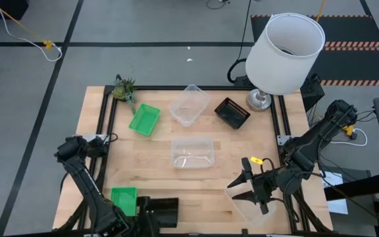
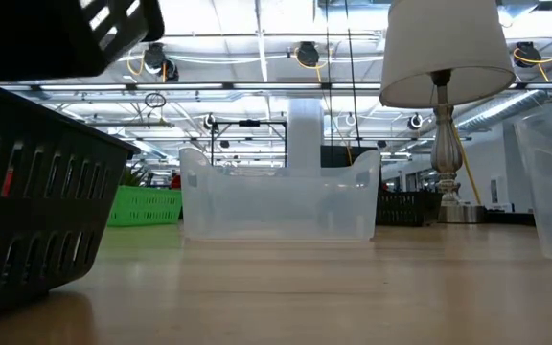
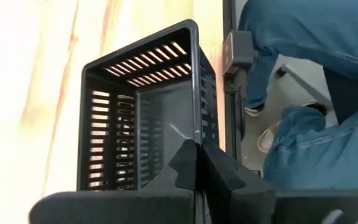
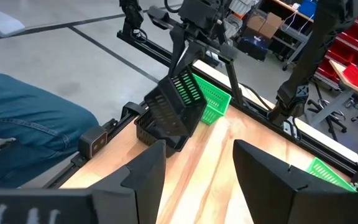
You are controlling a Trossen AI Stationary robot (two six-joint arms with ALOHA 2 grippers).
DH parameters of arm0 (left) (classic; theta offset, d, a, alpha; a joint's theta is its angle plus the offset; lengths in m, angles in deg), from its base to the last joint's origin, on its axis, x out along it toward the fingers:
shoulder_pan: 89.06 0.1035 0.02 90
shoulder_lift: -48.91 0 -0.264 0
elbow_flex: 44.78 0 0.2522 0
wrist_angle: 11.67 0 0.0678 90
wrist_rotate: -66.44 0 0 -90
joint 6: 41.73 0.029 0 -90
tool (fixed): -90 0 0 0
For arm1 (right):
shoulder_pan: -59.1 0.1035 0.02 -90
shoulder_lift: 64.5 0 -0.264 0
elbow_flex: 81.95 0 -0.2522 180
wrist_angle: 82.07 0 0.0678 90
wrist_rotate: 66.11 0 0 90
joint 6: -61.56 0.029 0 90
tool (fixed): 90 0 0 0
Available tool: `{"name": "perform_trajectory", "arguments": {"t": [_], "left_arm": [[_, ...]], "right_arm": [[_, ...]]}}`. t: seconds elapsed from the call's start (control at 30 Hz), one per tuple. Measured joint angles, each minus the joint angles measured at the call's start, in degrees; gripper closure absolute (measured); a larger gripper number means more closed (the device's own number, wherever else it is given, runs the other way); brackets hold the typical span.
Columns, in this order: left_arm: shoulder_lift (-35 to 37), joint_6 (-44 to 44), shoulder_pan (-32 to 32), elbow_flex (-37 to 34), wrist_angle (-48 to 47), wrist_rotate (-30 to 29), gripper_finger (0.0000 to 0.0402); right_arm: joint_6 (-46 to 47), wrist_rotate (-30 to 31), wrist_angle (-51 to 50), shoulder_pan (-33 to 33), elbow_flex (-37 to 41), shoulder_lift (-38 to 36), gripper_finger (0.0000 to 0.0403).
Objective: Stack baskets by color
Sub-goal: Stack the bottom right black bin on the bottom left black bin, then stack the bottom transparent bin on the middle transparent bin
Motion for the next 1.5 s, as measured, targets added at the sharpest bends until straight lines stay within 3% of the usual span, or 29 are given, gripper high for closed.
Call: {"name": "perform_trajectory", "arguments": {"t": [0.83, 1.27, 1.5], "left_arm": [[-2.6, 2.5, 0.3, -2.7, 1.1, 1.8, 0.0385], [-3.6, 1.3, 0.3, -2.7, 2.5, 1.8, 0.0294], [-3.6, 0.4, 0.6, -2.7, 2.9, 1.8, 0.0282]], "right_arm": [[0.5, 0.0, 0.0, 0.0, 0.0, 0.0, 0.0222], [0.9, -0.1, 0.0, 0.0, 0.0, 0.0, 0.0222], [0.9, -0.1, 0.0, 0.0, 0.0, 0.0, 0.0222]]}}
